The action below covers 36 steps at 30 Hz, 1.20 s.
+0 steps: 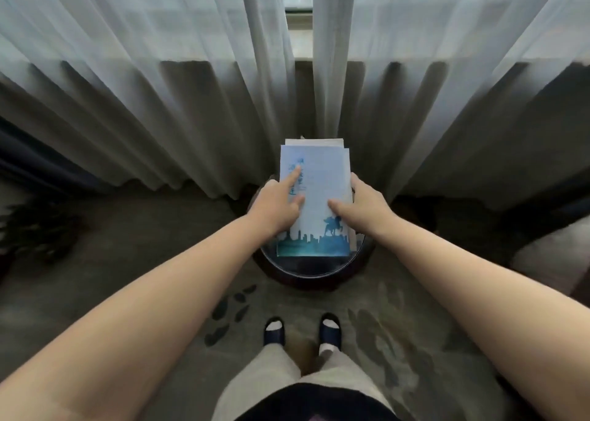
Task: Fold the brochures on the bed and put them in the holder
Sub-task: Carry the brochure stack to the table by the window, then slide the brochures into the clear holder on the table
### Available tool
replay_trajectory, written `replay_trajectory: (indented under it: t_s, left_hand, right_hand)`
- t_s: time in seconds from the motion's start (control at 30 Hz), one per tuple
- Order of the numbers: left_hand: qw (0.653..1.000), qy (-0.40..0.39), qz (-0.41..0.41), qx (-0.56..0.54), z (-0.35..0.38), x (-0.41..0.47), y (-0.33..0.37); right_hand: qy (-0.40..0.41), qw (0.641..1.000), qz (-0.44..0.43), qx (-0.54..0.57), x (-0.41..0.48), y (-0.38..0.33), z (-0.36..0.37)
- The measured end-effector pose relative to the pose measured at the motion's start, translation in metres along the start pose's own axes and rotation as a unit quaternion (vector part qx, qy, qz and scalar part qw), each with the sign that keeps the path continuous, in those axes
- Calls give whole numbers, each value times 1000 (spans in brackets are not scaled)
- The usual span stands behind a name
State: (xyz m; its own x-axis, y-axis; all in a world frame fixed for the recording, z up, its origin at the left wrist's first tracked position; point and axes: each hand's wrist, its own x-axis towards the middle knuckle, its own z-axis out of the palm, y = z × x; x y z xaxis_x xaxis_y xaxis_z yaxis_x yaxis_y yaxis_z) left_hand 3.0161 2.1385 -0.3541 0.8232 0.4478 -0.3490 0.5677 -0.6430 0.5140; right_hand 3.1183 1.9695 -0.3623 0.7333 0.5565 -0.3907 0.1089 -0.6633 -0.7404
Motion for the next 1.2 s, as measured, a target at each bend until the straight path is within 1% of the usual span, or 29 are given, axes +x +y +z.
replay_trajectory:
  t_s: [0.17,0.33,0.47,0.63,0.83,1.0,1.2]
  left_hand:
    - [997,-73,-18,0,42,34,-41]
    - [988,-140,-56,19,99,58,-91]
    - [979,-188,-69,31,144,73,-135]
    - [972,-216,-74,60,199,86,-180]
    - [962,-240,-85,94,248,95,-217]
    - [962,-245,-89,84,271,105,-232]
    - [959,-256,-77,91,286,122,-226]
  right_hand:
    - [-42,998,29,-30,30,36,39]
    - [-82,991,84,-63,62,77,97]
    - [-96,986,121,-70,78,117,146]
    - [-97,977,171,-79,91,170,202]
    - [-110,968,196,-115,102,213,248]
    - [-104,962,213,-134,109,234,269]
    - [-81,959,218,-164,119,248,272]
